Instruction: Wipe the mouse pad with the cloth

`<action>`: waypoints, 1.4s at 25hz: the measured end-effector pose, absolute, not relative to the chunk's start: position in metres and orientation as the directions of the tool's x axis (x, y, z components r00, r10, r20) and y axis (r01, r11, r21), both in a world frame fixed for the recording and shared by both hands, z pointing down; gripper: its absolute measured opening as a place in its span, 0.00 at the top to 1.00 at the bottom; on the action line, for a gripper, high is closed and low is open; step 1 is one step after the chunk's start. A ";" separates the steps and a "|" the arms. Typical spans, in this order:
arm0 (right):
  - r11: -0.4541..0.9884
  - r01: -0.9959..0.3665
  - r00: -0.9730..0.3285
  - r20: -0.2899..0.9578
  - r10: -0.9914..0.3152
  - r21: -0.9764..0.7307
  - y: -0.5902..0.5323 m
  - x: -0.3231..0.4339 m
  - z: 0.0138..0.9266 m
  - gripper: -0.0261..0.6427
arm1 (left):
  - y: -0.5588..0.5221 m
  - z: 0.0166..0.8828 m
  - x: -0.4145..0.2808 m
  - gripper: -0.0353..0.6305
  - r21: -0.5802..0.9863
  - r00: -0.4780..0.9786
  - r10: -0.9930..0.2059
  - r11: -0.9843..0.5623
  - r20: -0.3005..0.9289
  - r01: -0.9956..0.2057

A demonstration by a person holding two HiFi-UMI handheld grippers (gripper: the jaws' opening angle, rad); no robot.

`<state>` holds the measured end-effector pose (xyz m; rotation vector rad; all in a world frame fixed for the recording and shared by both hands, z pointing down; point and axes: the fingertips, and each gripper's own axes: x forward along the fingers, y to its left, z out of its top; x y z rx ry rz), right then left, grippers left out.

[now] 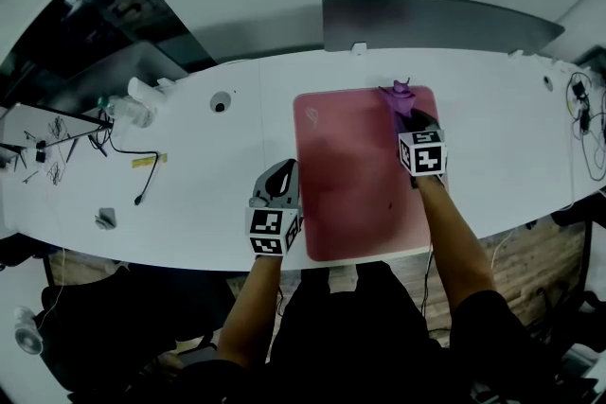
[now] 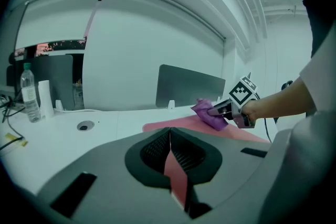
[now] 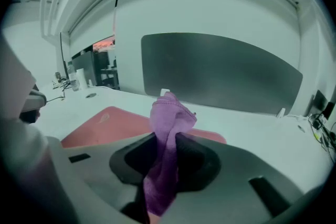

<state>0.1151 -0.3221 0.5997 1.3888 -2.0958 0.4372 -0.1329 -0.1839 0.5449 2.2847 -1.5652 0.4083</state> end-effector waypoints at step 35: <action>0.523 -0.849 -0.411 0.717 -0.563 -0.076 -0.241 -0.084 0.649 0.81 | -0.145 0.553 -0.189 0.91 0.125 0.332 -0.835 -0.309 0.439 -0.943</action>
